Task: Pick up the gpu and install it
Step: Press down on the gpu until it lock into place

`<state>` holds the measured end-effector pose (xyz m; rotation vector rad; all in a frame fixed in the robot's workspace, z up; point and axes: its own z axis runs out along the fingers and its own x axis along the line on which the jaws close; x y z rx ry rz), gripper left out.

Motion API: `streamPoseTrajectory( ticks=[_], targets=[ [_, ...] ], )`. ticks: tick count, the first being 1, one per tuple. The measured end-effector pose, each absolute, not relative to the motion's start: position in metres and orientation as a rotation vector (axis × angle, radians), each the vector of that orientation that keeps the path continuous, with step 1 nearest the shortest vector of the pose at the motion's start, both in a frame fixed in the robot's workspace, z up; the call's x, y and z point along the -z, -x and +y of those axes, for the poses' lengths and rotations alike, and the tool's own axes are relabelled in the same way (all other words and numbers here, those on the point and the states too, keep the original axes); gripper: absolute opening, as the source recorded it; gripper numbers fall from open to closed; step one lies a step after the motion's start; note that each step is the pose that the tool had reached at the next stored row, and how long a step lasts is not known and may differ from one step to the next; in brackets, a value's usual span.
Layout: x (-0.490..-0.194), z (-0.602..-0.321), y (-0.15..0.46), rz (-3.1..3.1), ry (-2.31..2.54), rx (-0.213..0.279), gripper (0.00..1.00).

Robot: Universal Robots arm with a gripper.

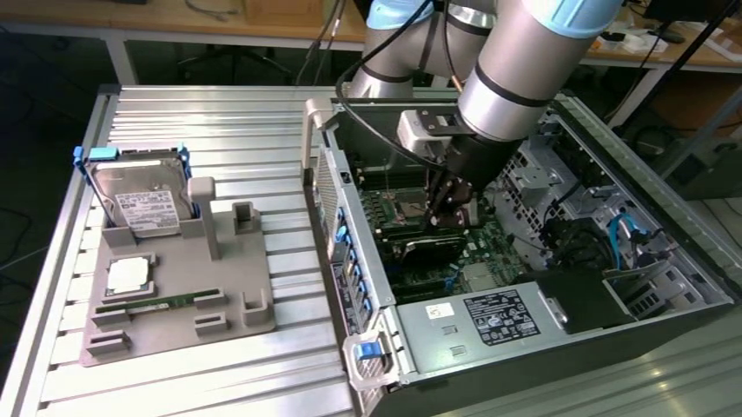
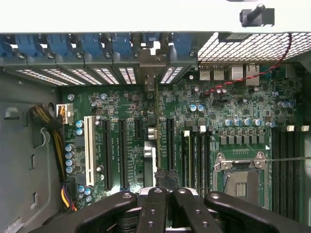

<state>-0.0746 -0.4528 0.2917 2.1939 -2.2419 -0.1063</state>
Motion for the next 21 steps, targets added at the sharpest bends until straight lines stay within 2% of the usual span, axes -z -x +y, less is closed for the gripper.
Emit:
streamPoseTrajectory(
  ticks=[21],
  targets=[
    [-0.271,-0.453,0.075,-2.242,-2.194,0.106,0.11]
  ],
)
